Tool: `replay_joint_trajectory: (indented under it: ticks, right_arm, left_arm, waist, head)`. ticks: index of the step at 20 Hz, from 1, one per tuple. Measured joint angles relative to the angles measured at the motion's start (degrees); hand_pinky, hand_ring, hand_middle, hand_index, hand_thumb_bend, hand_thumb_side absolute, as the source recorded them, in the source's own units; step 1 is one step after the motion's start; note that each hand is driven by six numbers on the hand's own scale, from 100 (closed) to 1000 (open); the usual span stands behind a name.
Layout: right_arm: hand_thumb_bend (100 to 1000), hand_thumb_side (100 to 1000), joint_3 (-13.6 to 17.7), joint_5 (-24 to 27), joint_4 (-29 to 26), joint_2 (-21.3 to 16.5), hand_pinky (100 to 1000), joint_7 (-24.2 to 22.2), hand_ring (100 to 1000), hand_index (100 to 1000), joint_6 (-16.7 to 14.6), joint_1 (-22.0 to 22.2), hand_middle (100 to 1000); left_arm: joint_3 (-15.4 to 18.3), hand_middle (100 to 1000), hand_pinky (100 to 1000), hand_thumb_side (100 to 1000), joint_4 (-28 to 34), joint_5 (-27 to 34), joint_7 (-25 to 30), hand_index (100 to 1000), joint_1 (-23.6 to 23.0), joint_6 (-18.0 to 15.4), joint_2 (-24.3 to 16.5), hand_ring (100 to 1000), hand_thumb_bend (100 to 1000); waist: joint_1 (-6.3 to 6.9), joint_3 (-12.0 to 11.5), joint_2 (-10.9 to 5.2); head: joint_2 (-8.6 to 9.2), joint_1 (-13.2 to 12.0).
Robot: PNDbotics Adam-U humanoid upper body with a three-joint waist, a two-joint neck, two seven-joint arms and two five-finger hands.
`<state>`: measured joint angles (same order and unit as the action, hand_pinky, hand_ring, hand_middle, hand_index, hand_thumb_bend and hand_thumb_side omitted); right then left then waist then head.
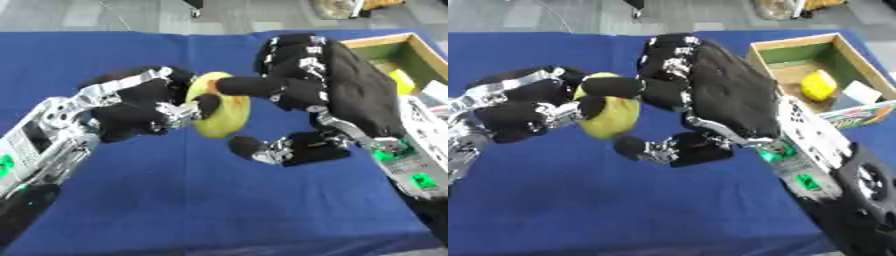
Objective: Pick up the objects with one hand, pass them to the other hand, and then place them into the box on the other side of the table.
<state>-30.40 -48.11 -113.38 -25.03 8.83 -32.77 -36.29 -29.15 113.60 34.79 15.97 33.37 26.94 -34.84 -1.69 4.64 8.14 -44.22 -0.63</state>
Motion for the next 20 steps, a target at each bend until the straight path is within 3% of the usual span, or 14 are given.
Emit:
replay_joint_trajectory:
  ticks: [6, 20]
  right_arm:
    - [252, 100, 0.0, -0.3, 0.0, 0.0, 488, -0.1, 359, 837, 0.2, 0.0, 181]
    - [254, 100, -0.3, -1.5, 0.0, 0.0, 479, 0.4, 354, 841, 0.4, 0.5, 184]
  left_arm:
    - [0.0, 441, 675, 292, 0.0, -0.5, 0.7, 519, 0.1, -0.3, 0.0, 560, 100]
    - [0.0, 443, 678, 297, 0.0, -1.0, 1.1, 521, -0.5, -1.3, -0.6, 565, 100]
  waist:
    - [0.0, 0.0, 0.0]
    - [0.0, -0.3, 0.0]
  head:
    - [0.0, 0.1]
    - [0.0, 0.2]
